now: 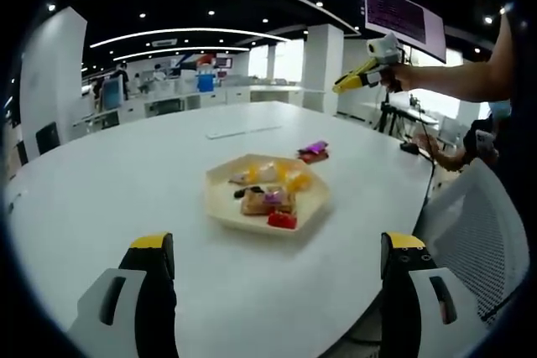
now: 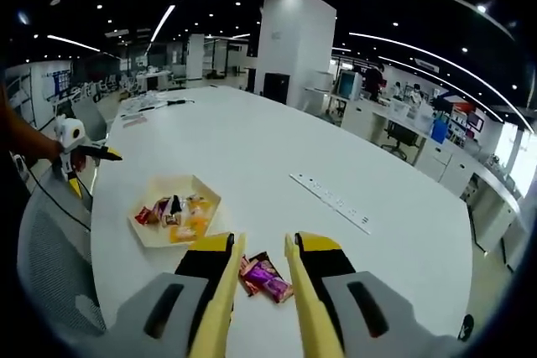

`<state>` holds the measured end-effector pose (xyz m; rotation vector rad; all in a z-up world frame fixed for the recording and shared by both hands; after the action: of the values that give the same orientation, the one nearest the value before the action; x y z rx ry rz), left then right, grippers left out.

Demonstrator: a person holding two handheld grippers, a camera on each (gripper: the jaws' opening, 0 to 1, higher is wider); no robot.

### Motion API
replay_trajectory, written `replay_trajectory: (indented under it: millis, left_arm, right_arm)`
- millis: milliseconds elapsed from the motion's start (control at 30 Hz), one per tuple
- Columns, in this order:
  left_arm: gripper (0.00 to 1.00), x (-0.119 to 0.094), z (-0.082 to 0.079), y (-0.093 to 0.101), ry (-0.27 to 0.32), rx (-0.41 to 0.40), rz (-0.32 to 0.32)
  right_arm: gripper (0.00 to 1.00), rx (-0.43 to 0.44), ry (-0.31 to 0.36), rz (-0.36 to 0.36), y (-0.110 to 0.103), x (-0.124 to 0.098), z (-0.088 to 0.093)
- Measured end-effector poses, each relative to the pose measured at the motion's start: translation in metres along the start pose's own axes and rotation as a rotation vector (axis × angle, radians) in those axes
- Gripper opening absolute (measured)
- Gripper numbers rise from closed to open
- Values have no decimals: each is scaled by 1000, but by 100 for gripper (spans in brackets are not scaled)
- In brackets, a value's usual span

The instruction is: Place the target food into the container with the food tongs after gripping and lifting it, then release it inside without dropping or visibly crushing the food.

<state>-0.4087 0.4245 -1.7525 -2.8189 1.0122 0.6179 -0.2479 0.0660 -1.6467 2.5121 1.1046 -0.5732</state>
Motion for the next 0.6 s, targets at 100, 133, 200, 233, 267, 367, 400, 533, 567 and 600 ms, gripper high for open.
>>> replay_trajectory:
  millis: [100,133,200,233,267,367,400,533,567,600]
  left_arm:
    - [99,0,1,0,-2,1,-2]
    - [99,0,1,-1,-2,0,-3]
    - [99,0,1,-1,-3,0,-6]
    - [99,-1,1,-1,-3,1,-7]
    - [99,-1,0,-1,-4,1,-10]
    - [99,0,2,-2,-11,4,-12]
    - [99,0,2,-1,-15,5,-11]
    - [99,1,5,0,-30,10,-7]
    - [99,1,6,0,-36,13,-8]
    - [99,1,7,0,-37,14,-9]
  right_arm:
    - [27,-16,3,-14,0,5,4]
    - [27,-16,3,-16,1,6,6]
    - [27,-28,3,-17,4,10,9]
    - [27,-28,4,-20,5,12,11]
    - [27,-29,7,-23,6,13,12]
    - [27,-50,12,-44,7,18,16]
    - [27,-59,8,-53,8,21,19]
    - [27,-69,-2,-78,12,29,26]
    - [27,-71,-2,-89,13,32,28]
    - [27,-73,-3,-94,13,33,29]
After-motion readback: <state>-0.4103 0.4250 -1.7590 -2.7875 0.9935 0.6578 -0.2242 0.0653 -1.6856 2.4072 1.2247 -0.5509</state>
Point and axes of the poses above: the point that each gripper's makers call its tool centre point, and the gripper's own axes: x roughly forward along the fingers, y roughly to its right, z roughly out of its underside, the point moved 2 cm from there along -x, roughly backward along the fingers, and after that the axes turned 1 degree about -z, right-handed, at the moved point
